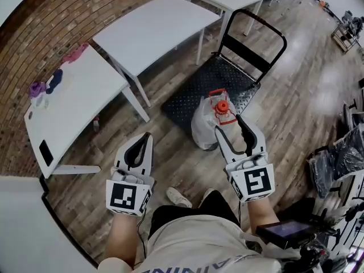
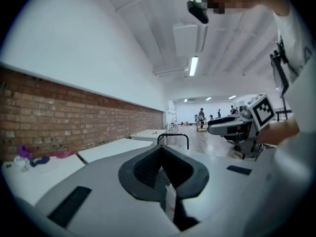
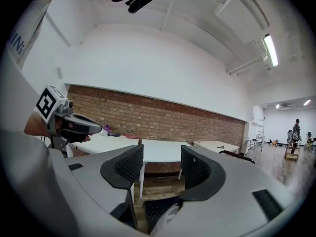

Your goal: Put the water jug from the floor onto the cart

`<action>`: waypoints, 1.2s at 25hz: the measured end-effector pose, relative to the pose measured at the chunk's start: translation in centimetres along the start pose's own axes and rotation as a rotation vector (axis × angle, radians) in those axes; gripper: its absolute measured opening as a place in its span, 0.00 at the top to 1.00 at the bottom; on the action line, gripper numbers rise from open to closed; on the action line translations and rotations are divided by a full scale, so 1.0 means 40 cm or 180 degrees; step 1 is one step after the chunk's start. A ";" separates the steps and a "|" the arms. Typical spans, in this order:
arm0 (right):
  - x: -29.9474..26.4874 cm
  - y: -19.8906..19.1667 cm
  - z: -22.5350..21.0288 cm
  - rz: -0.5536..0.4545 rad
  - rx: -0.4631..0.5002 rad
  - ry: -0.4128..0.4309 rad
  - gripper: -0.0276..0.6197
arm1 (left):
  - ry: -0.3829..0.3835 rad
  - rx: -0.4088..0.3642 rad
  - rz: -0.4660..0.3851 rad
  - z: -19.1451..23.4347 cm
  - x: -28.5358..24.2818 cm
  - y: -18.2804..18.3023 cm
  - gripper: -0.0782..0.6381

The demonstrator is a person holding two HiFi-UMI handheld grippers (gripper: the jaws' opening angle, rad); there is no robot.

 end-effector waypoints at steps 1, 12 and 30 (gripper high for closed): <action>0.016 0.010 -0.006 -0.0041 -0.0024 -0.0006 0.58 | -0.0038 -0.0093 -0.0042 -0.018 0.000 0.026 0.89; 0.232 0.055 -0.170 -0.0314 -0.0091 -0.0158 0.70 | -0.0106 -0.0053 -0.0292 -0.241 -0.043 0.158 0.89; 0.355 0.076 -0.253 -0.0421 0.0093 -0.0792 0.95 | -0.0481 -0.0192 -0.0528 -0.354 -0.096 0.204 0.89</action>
Point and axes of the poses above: the fingertips, and each gripper's own axes: x backward along the fingers, z to its left, y out of its top, the point moved 10 cm from there along x, backward along the fingers
